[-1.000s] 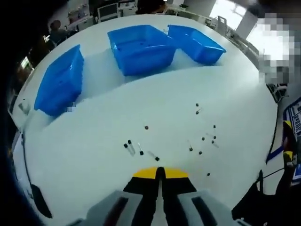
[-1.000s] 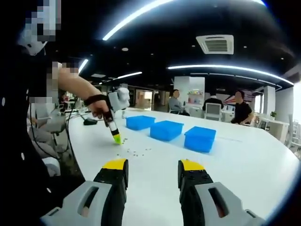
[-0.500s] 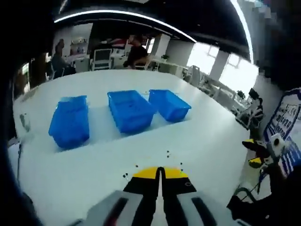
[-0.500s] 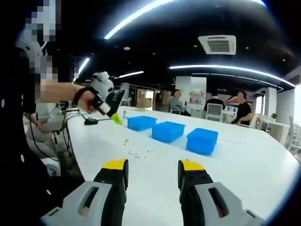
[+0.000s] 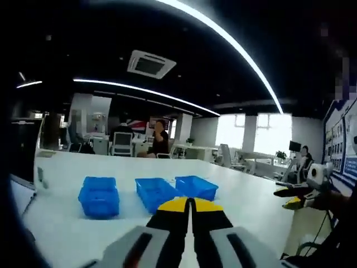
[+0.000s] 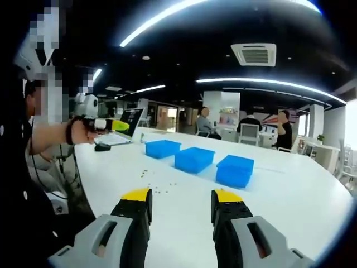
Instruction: Pick up the resistors one by one and place each resistor into its matching bin, sorting the parts by color and model until every resistor is separated into the correct bin for its type
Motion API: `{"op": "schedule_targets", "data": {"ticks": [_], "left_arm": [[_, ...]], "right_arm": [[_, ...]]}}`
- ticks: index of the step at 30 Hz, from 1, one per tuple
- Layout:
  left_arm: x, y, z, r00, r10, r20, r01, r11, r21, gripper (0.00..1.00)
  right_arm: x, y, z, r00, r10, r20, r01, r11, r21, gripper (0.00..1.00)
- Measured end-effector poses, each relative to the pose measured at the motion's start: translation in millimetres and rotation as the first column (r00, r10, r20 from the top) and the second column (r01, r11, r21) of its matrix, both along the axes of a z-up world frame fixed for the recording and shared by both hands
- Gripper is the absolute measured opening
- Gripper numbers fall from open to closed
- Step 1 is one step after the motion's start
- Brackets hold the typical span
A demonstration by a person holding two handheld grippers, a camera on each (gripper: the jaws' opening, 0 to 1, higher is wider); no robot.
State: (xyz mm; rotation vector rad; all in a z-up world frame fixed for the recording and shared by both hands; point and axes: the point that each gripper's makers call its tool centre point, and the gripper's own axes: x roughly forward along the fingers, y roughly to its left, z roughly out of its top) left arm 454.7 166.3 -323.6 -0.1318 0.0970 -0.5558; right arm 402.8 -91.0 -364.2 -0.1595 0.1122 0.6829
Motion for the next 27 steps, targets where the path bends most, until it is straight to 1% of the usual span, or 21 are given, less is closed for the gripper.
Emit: {"op": "schedule_targets", "data": {"ticks": [1, 5, 7, 9, 10, 11, 13, 15, 16, 17, 18, 19, 20, 21, 22, 23, 25, 27], "left_arm": [[4.2, 0, 2.9, 1.0, 0.007, 0.007, -0.007, 1.0, -0.02, 0.05], [22.4, -7, 11.2, 1.0, 0.009, 0.027, -0.009, 1.0, -0.006, 0.05], [37.0, -14, 18.9, 0.999, 0.005, 0.041, -0.005, 1.0, -0.007, 0.05], [56.5, -20, 24.3, 0.999, 0.007, 0.051, -0.008, 1.0, 0.011, 0.05], [71.1, -24, 28.5, 0.998, 0.007, 0.055, -0.007, 1.0, 0.006, 0.05], [82.7, -27, 30.5, 0.999, 0.0, 0.049, 0.0, 1.0, 0.006, 0.05], [104.0, -35, 36.1, 0.998, -0.001, 0.056, 0.0, 1.0, 0.008, 0.05], [126.1, -41, 38.6, 0.998, 0.005, 0.061, -0.008, 0.999, 0.04, 0.06], [134.2, -42, 38.7, 0.998, 0.011, 0.061, -0.015, 0.998, 0.053, 0.06], [152.1, -41, 39.0, 0.998, 0.017, 0.06, -0.021, 0.997, 0.073, 0.06], [160.7, -41, 39.4, 0.998, 0.023, 0.057, -0.027, 0.997, 0.073, 0.06], [164.7, -50, 39.4, 0.998, 0.031, 0.055, -0.035, 0.996, 0.08, 0.06], [171.7, -55, 39.5, 0.998, 0.04, 0.046, -0.043, 0.996, 0.075, 0.06], [182.9, -56, 39.3, 0.998, 0.045, 0.037, -0.048, 0.996, 0.072, 0.06], [196.7, -56, 37.3, 0.997, 0.061, 0.04, -0.064, 0.993, 0.096, 0.06], [206.8, -56, 36.6, 0.997, 0.068, 0.032, -0.071, 0.993, 0.091, 0.06], [222.5, -58, 33.7, 0.997, 0.076, 0.019, -0.078, 0.993, 0.087, 0.06], [234.1, -60, 30.2, 0.996, 0.083, 0.007, -0.084, 0.992, 0.091, 0.06]], "right_arm": [[0, 0, 0.3, 1.0, -0.002, -0.001, 0.002, 1.0, 0.0, 0.44], [-1, 1, -0.3, 1.0, -0.004, -0.004, 0.004, 1.0, 0.0, 0.44], [-2, 1, -0.8, 1.0, -0.008, -0.007, 0.008, 1.0, 0.004, 0.44], [-3, 0, -0.9, 1.0, -0.012, -0.008, 0.012, 1.0, 0.006, 0.44], [-3, -1, -0.8, 1.0, -0.014, -0.008, 0.014, 1.0, 0.008, 0.44], [-3, -2, -0.7, 1.0, -0.016, -0.009, 0.016, 1.0, 0.01, 0.44], [-4, -4, -0.8, 1.0, -0.021, -0.009, 0.021, 1.0, 0.012, 0.44], [-5, -7, -1.4, 1.0, -0.027, -0.011, 0.027, 1.0, 0.015, 0.44], [-5, -7, -1.7, 1.0, -0.029, -0.012, 0.029, 0.999, 0.015, 0.44], [-5, -9, -2.1, 0.999, -0.033, -0.013, 0.033, 0.999, 0.016, 0.44], [-5, -10, -2.3, 0.999, -0.036, -0.014, 0.036, 0.999, 0.017, 0.44], [-5, -11, -2.4, 0.999, -0.038, -0.014, 0.038, 0.999, 0.018, 0.44], [-5, -12, -2.6, 0.999, -0.041, -0.015, 0.041, 0.999, 0.019, 0.44], [-5, -13, -2.7, 0.999, -0.043, -0.014, 0.044, 0.999, 0.019, 0.44], [-5, -14, -2.9, 0.999, -0.046, -0.015, 0.046, 0.999, 0.021, 0.44], [-5, -15, -2.9, 0.999, -0.048, -0.016, 0.049, 0.999, 0.024, 0.44], [-4, -16, -2.9, 0.999, -0.051, -0.015, 0.051, 0.998, 0.024, 0.44], [-5, -17, -2.3, 0.998, -0.053, -0.014, 0.054, 0.998, 0.026, 0.44]]}}
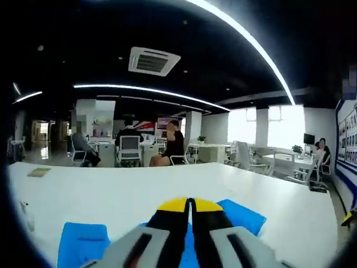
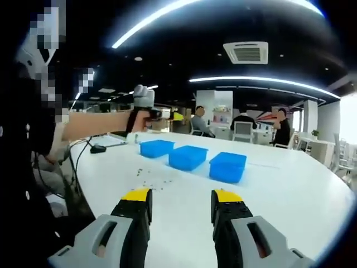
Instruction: Pick up the resistors one by one and place each resistor into its matching bin, sorting the parts by color and model until every resistor is separated into the correct bin for its type
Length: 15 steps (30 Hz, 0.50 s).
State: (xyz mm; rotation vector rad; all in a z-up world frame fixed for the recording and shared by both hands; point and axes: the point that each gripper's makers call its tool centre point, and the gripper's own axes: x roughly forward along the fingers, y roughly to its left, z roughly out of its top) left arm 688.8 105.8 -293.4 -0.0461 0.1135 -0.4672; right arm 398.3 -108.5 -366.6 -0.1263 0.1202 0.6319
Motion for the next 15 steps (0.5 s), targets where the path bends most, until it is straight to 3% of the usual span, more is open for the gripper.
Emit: {"op": "schedule_targets", "data": {"ticks": [7, 12, 15], "left_arm": [[15.8, -2, -6.1, 0.999, 0.029, -0.017, -0.029, 1.0, 0.01, 0.07], [9.6, 0, -7.7, 1.0, 0.024, 0.002, -0.025, 0.999, 0.032, 0.42], [1.9, 5, -7.6, 1.0, 0.024, 0.007, -0.024, 0.999, 0.039, 0.44]], "right_arm": [[0, -4, -0.5, 1.0, -0.01, 0.0, 0.01, 1.0, 0.002, 0.44], [0, -4, -0.3, 1.0, -0.012, 0.001, 0.012, 1.0, 0.007, 0.44], [1, -3, -0.4, 1.0, -0.009, 0.001, 0.009, 1.0, 0.005, 0.44]]}}
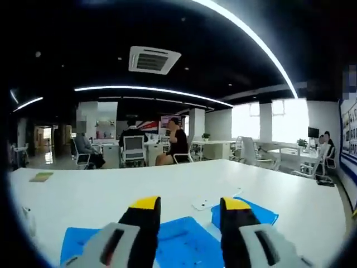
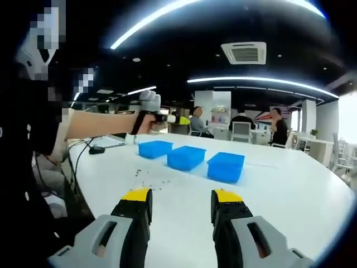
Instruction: Pick up the resistors one by one and place each resistor into its matching bin, sorting the parts by color and model until every resistor is separated into the correct bin for its type
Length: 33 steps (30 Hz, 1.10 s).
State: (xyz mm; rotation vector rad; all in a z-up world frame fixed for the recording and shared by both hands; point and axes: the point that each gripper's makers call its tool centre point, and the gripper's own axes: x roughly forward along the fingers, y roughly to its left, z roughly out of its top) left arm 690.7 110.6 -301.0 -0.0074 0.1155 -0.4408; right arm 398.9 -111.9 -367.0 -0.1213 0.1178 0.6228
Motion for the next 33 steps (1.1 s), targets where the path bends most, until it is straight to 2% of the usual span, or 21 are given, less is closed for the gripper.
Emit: {"op": "schedule_targets", "data": {"ticks": [3, 7, 11, 16, 17, 20, 25, 29, 33], "left_arm": [[-12.3, 5, -0.7, 1.0, -0.008, -0.001, 0.008, 1.0, -0.008, 0.45], [-42.1, 11, -6.7, 0.999, -0.031, -0.008, 0.031, 0.999, -0.022, 0.47], [-87.1, 21, -15.1, 0.998, -0.055, -0.01, 0.055, 0.998, -0.028, 0.49], [-143.6, 37, -21.8, 0.997, -0.078, 0.016, 0.078, 0.996, -0.032, 0.53], [-147.2, 39, -22.1, 0.997, -0.077, 0.018, 0.077, 0.996, -0.032, 0.53], [-173.3, 61, -24.6, 0.998, -0.06, 0.029, 0.061, 0.997, -0.046, 0.53], [-217.8, 83, -34.3, 0.999, -0.009, 0.033, 0.011, 0.997, -0.071, 0.54], [-248.1, 99, -51.9, 1.0, 0.031, -0.002, -0.031, 0.996, -0.084, 0.54], [-270.9, 105, -69.8, 0.998, 0.055, -0.038, -0.057, 0.996, -0.065, 0.54]], "right_arm": [[1, 2, 0.8, 1.0, 0.006, 0.003, -0.006, 1.0, -0.002, 0.44], [3, 6, 2.1, 1.0, 0.019, 0.008, -0.019, 1.0, -0.005, 0.44], [6, 10, 3.4, 0.999, 0.034, 0.012, -0.034, 0.999, -0.008, 0.44], [8, 14, 6.4, 0.999, 0.048, 0.024, -0.048, 0.999, -0.011, 0.44], [8, 14, 6.6, 0.999, 0.049, 0.025, -0.048, 0.999, -0.011, 0.44], [8, 17, 8.0, 0.998, 0.054, 0.027, -0.053, 0.998, -0.014, 0.44], [7, 21, 7.9, 0.998, 0.059, 0.026, -0.059, 0.998, -0.018, 0.44], [6, 23, 6.6, 0.998, 0.064, 0.022, -0.064, 0.998, -0.02, 0.44], [7, 26, 5.6, 0.997, 0.07, 0.017, -0.07, 0.997, -0.02, 0.44]]}}
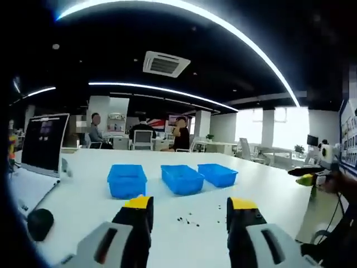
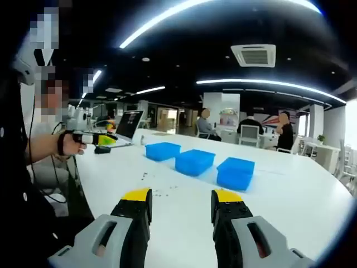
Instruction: Pick up the resistors one by one and place each resistor into its matching bin, sorting the parts by color and model until every resistor is separated into the correct bin for its type
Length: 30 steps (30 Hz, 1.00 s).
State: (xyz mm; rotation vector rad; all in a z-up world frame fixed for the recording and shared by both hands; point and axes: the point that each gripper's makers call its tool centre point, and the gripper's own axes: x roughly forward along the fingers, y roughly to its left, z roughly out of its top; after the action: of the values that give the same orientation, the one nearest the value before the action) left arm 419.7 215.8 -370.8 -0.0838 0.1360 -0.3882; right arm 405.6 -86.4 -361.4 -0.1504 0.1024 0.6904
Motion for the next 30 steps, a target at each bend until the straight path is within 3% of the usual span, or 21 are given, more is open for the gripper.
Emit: {"op": "schedule_targets", "data": {"ticks": [5, 10, 12, 15, 18, 21, 23, 26, 27, 29, 30], "left_arm": [[-6.7, 1, -5.0, 0.999, 0.016, -0.031, -0.016, 1.0, 0.003, 0.54], [-0.9, -6, -5.5, 0.998, 0.005, -0.063, -0.004, 1.0, 0.015, 0.53], [1.7, -9, -9.3, 0.994, 0.001, -0.108, -0.002, 1.0, -0.005, 0.51], [6.6, -8, -26.3, 0.97, 0.018, -0.241, -0.022, 1.0, -0.013, 0.45], [13.2, -11, -33.3, 0.953, 0.019, -0.301, -0.022, 1.0, -0.007, 0.43], [20.3, -26, -41.8, 0.918, -0.027, -0.395, 0.037, 0.999, 0.018, 0.43], [28.7, -29, -44.7, 0.907, -0.024, -0.42, 0.051, 0.997, 0.054, 0.41], [35.7, -37, -48.8, 0.869, -0.03, -0.494, 0.061, 0.997, 0.045, 0.39], [37.0, -42, -50.0, 0.851, -0.048, -0.522, 0.07, 0.997, 0.022, 0.38], [35.2, -48, -57.6, 0.781, -0.062, -0.621, 0.062, 0.998, -0.021, 0.36], [37.0, -52, -58.9, 0.759, -0.075, -0.647, 0.068, 0.997, -0.037, 0.35]], "right_arm": [[0, 4, -0.7, 1.0, 0.012, 0.0, -0.012, 1.0, -0.001, 0.44], [0, 3, -2.4, 1.0, 0.015, -0.003, -0.015, 1.0, 0.003, 0.44], [-1, 0, -2.3, 1.0, 0.012, -0.003, -0.012, 1.0, 0.003, 0.44], [-1, -4, -2.6, 1.0, 0.006, -0.002, -0.006, 1.0, 0.004, 0.44], [0, -6, -3.2, 1.0, 0.003, -0.002, -0.003, 1.0, 0.006, 0.44], [0, -7, -5.9, 1.0, 0.006, -0.006, -0.006, 1.0, 0.008, 0.44], [0, -7, -6.7, 1.0, 0.008, -0.008, -0.008, 1.0, 0.012, 0.44], [1, -8, -7.0, 1.0, 0.008, -0.007, -0.008, 1.0, 0.016, 0.44], [1, -9, -7.1, 1.0, 0.008, -0.007, -0.008, 1.0, 0.016, 0.44], [1, -10, -7.8, 1.0, 0.007, -0.009, -0.006, 1.0, 0.018, 0.44], [1, -11, -8.4, 1.0, 0.007, -0.011, -0.007, 1.0, 0.016, 0.44]]}}
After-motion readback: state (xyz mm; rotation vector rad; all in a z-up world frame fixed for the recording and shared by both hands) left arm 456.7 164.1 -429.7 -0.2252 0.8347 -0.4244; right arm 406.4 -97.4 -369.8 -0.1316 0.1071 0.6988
